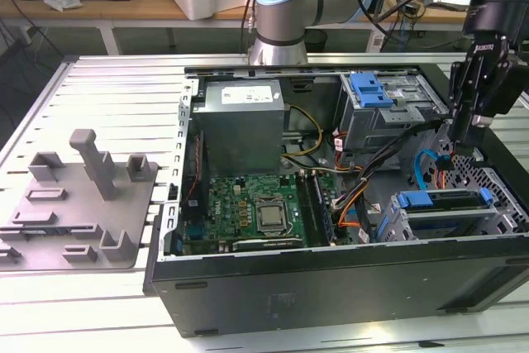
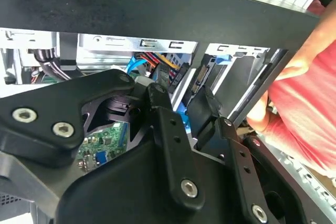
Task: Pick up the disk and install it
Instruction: 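Insert the first disk wire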
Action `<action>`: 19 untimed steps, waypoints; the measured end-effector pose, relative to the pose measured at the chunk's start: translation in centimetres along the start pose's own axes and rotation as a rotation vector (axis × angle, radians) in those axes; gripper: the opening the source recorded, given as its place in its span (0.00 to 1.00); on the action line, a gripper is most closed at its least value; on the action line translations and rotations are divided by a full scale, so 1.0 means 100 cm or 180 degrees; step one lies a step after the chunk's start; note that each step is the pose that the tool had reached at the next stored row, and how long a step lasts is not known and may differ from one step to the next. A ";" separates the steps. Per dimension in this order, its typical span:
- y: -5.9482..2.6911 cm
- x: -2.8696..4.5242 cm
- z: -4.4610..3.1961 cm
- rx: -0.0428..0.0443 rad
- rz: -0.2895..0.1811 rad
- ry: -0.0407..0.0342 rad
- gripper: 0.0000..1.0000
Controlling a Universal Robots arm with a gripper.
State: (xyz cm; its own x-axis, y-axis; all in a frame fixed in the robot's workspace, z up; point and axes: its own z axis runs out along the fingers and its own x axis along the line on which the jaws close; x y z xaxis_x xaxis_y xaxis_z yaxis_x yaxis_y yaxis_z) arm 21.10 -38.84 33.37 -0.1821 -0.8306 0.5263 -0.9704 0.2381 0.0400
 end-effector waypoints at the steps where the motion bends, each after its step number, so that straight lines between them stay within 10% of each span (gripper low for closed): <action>1: 0.0000 -0.0006 0.0007 0.0001 0.0001 0.0006 0.42; 14: 0.0018 -0.0126 0.0017 0.0018 0.0019 0.0133 0.33; 19: 0.0014 -0.0144 0.0034 0.0018 0.0020 0.0145 0.33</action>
State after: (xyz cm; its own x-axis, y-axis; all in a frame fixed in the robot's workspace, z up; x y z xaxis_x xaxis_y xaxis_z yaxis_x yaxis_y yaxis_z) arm 21.17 -37.78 32.33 -0.1808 -0.8053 0.5647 -0.9702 0.2402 0.0318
